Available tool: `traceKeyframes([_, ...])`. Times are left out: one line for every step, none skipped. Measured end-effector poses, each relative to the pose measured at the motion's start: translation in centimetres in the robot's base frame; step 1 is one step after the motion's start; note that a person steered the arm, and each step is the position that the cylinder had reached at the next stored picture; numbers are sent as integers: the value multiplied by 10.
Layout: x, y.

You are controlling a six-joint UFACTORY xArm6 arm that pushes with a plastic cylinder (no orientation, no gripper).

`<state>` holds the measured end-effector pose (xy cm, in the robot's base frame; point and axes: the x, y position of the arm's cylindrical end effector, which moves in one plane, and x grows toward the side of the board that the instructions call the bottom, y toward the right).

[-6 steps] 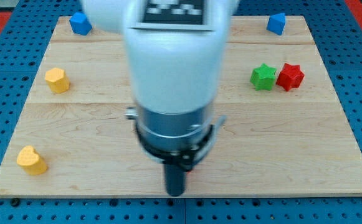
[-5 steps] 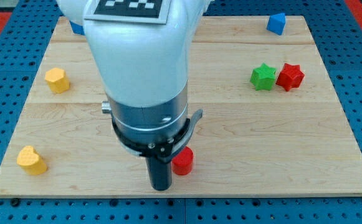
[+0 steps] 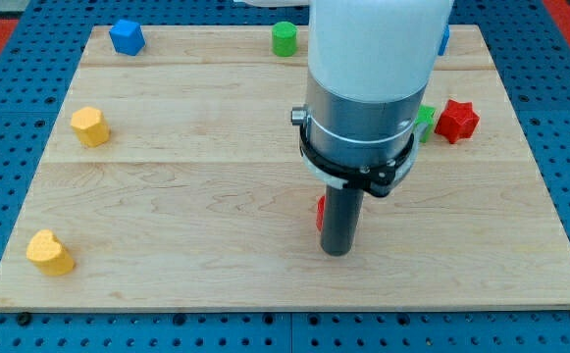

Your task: Move the red circle to the center

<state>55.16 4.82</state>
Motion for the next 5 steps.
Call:
traceKeyframes([-31, -2])
traceKeyframes([-65, -2])
traceKeyframes([-94, -2])
traceKeyframes([-107, -5])
traceKeyframes([-120, -33])
